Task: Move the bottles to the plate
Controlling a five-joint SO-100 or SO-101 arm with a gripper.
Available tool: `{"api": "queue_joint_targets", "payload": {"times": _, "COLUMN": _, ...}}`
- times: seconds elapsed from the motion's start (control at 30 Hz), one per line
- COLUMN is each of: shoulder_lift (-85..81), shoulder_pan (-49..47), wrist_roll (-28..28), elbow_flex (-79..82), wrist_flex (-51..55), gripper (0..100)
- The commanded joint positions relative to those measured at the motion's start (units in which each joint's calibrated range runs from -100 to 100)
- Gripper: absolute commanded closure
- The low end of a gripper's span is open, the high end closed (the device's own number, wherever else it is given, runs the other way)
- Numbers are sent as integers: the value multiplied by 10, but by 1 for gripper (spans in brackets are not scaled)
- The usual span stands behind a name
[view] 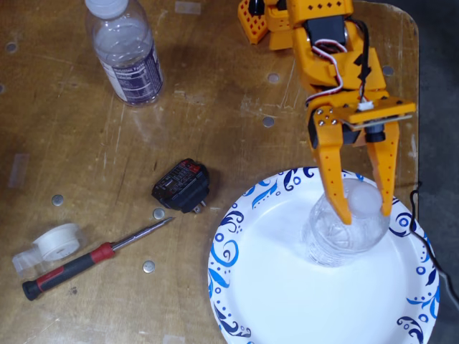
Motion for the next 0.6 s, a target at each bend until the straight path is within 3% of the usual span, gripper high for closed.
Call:
{"api": "queue_joint_targets", "payload": {"times": 0.0, "shoulder_lift": -2, "shoulder_pan": -2, "wrist_roll": 3, "elbow_flex": 6, "wrist_flex": -5, "gripper": 87}}
{"api": "queue_joint_targets", "payload": {"times": 0.57, "shoulder_lift": -3, "shoulder_pan": -1, "wrist_roll": -2, "elbow_flex": 14, "wrist_flex": -6, "gripper": 85}}
